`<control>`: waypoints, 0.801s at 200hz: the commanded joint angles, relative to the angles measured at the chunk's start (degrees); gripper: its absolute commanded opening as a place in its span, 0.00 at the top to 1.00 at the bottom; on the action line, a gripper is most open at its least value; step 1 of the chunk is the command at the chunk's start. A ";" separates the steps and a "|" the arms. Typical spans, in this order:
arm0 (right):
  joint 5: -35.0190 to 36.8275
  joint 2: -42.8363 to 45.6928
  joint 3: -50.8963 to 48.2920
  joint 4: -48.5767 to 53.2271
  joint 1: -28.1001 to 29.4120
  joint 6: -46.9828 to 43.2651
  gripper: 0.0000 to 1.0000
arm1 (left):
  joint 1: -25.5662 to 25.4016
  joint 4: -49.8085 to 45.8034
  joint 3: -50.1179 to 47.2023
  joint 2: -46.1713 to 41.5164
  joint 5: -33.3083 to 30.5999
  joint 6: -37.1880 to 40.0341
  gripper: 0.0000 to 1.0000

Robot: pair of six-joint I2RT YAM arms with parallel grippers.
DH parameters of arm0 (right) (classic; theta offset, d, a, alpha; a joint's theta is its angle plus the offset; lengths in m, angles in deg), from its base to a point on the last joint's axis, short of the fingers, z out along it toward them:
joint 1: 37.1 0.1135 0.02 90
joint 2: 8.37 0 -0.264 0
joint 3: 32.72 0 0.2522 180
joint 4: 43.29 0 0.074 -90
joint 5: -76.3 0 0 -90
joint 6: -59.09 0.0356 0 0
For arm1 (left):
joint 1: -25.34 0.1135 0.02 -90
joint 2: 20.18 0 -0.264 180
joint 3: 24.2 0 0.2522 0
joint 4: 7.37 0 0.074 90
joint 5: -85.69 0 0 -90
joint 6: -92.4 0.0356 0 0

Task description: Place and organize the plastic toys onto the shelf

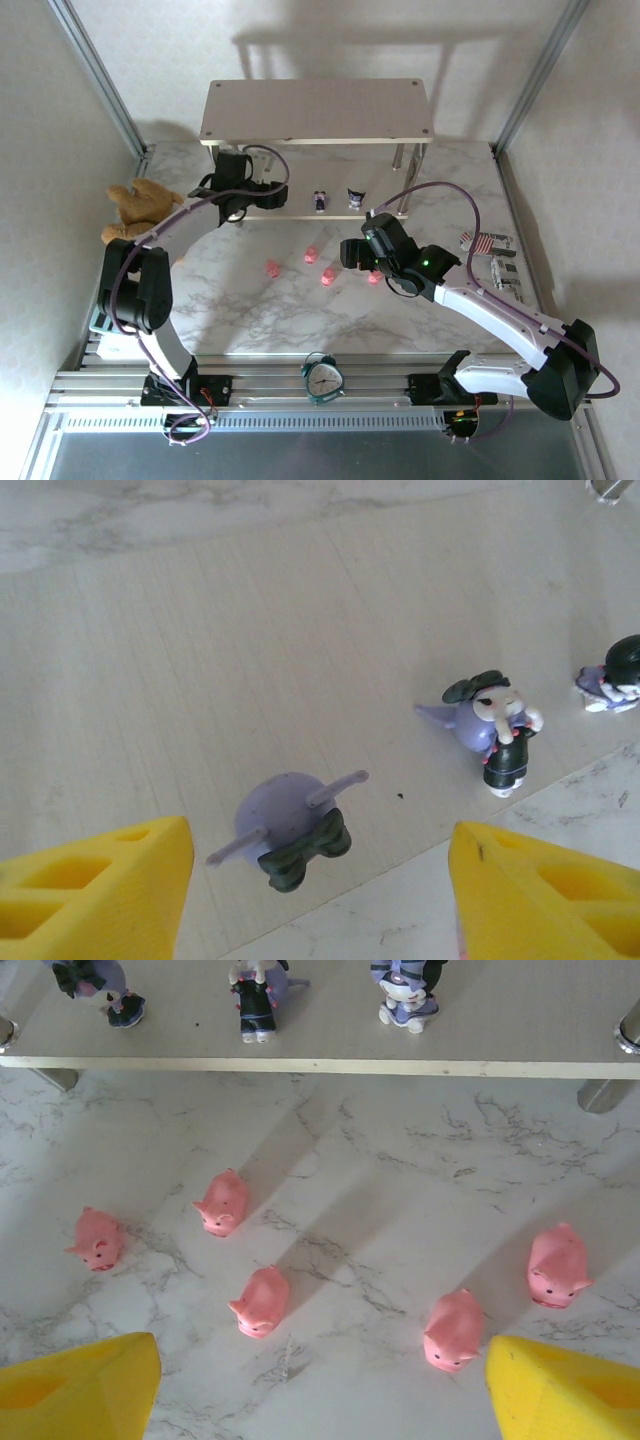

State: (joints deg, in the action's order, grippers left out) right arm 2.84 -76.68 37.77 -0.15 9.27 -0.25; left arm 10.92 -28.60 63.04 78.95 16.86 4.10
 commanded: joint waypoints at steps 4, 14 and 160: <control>1.86 2.10 0.92 1.19 -0.44 -0.74 0.15 | 0.46 1.41 -1.42 -3.97 -1.09 -0.62 0.32; 2.47 2.71 0.72 2.08 -0.64 -0.79 0.15 | 0.44 1.64 -2.11 -5.08 -1.15 -0.79 0.32; 9.03 1.14 -5.91 13.63 -7.20 3.65 0.26 | -23.99 9.77 -40.06 -44.58 -29.14 -24.10 0.44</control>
State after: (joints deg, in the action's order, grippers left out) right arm 9.52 -72.05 32.83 13.34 3.56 2.89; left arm -9.30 -20.58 27.08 39.33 -0.99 -13.04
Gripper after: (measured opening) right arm 0.767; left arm 0.564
